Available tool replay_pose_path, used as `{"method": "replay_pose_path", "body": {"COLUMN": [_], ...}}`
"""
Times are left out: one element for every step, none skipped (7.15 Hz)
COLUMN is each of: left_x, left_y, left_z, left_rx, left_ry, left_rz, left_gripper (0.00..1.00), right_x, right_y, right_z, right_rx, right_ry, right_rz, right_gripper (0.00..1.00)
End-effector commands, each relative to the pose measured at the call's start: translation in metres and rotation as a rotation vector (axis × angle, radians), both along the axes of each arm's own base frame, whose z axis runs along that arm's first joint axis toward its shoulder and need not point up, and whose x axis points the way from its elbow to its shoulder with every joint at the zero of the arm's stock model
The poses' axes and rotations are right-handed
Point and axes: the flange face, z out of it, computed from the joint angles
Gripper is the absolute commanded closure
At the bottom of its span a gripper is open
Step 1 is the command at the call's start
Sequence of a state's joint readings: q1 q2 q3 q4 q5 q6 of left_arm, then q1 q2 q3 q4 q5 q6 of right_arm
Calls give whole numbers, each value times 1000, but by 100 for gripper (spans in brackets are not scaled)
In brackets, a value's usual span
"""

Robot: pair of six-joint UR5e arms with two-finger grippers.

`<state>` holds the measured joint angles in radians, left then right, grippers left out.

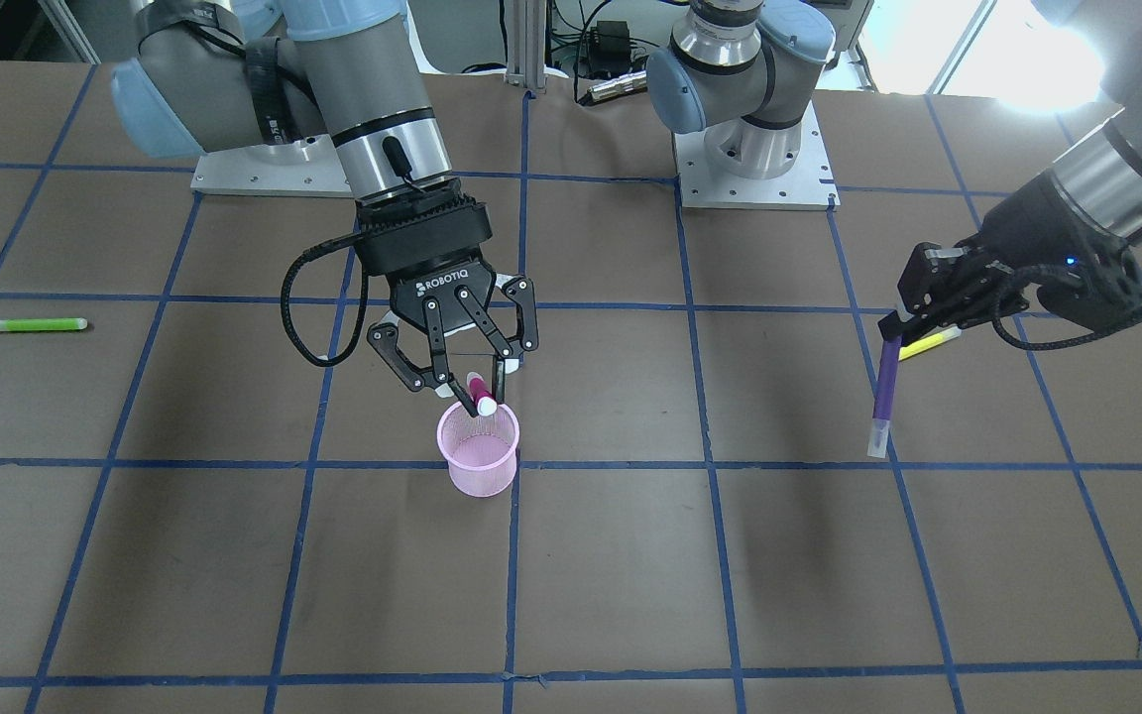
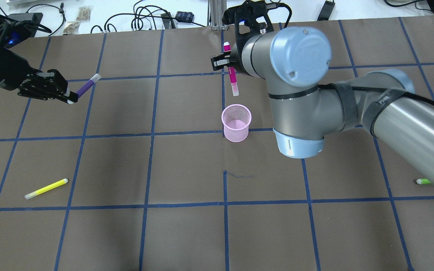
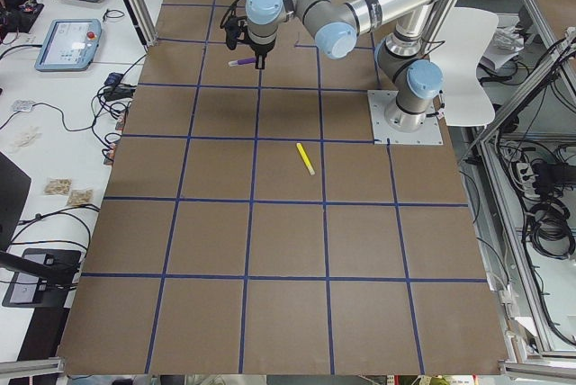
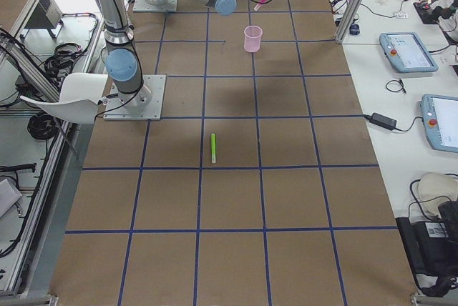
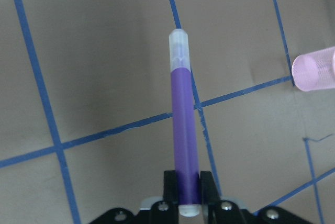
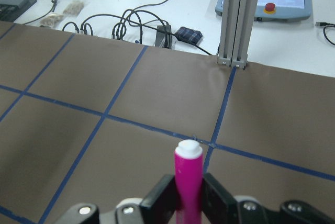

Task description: Insert purple and pink pens into pink cup

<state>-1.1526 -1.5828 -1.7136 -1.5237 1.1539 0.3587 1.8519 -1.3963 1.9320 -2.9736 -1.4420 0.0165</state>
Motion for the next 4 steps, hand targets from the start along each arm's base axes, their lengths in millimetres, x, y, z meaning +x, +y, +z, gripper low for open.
{"method": "replay_pose_path", "body": {"left_x": [-35, -43, -55, -71], "left_y": [8, 10, 11, 11], "left_z": [8, 8, 7, 8], "left_rx": [149, 196, 255, 293], "left_ry": [97, 120, 149, 190], "left_rz": [236, 295, 350, 391], "left_gripper": [100, 100, 100, 100], "right_x": [-11, -14, -13, -11], "right_y": [36, 37, 32, 26], "right_z": [-46, -53, -71, -96], "right_rx": [-100, -138, -154, -164], "right_ry": [-23, -19, -24, -26], "right_rz": [-4, -27, -30, -31], "right_gripper": [100, 100, 100, 100]}}
